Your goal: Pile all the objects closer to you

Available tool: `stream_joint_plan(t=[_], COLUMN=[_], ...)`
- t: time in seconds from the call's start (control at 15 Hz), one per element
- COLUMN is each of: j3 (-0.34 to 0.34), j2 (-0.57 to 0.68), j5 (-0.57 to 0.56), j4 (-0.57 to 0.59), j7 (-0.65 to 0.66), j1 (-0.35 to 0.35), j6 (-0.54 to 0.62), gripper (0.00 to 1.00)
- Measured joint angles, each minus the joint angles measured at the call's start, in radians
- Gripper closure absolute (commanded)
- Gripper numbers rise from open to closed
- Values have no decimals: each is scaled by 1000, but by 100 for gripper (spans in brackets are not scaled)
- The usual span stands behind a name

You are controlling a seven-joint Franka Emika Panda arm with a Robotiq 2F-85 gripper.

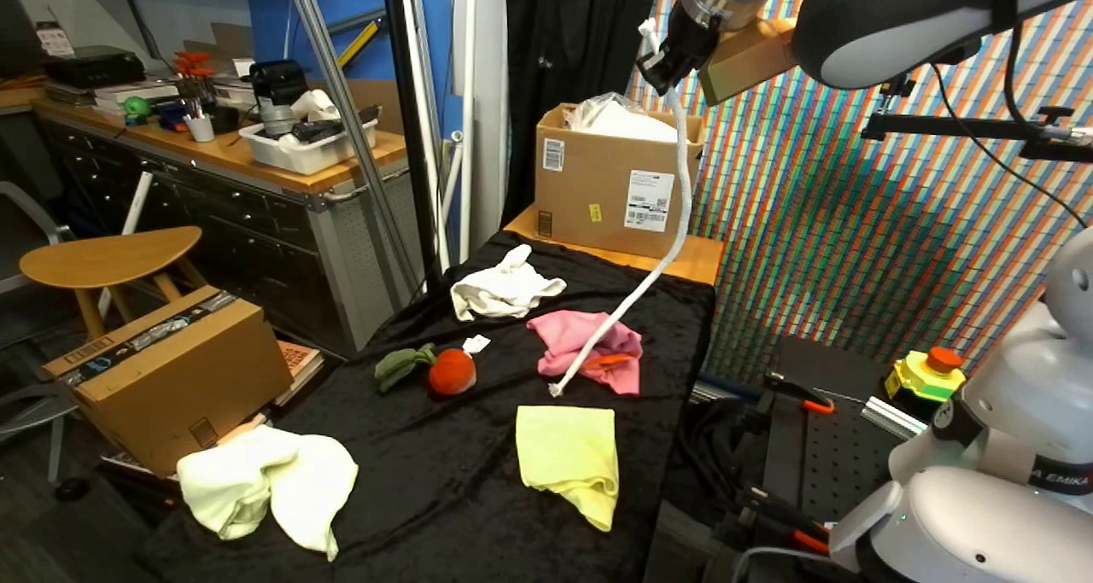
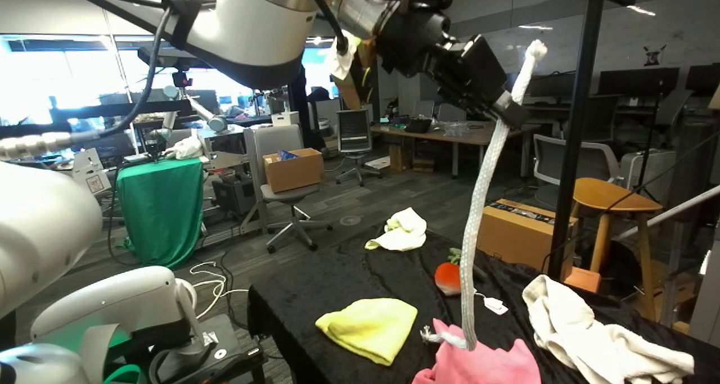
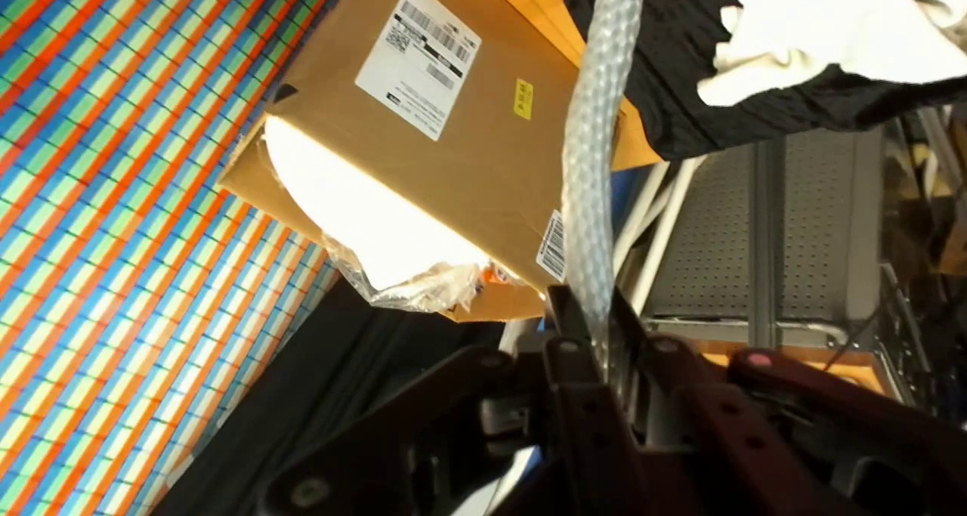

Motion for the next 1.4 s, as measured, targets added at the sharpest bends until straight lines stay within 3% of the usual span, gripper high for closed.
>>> stream_joint_plan(t=[0.33,0.67,1.07,1.4], j3=[-26,-122,-224,-255], j2=[141,312,519,663], j5=[-162,-233,-242,-242], j4=[-5,4,65,151], j7=[102,132,130,84], j1=[100,262,402,485], j6=[-110,-156,-137,-23], gripper=[91,91,91,91])
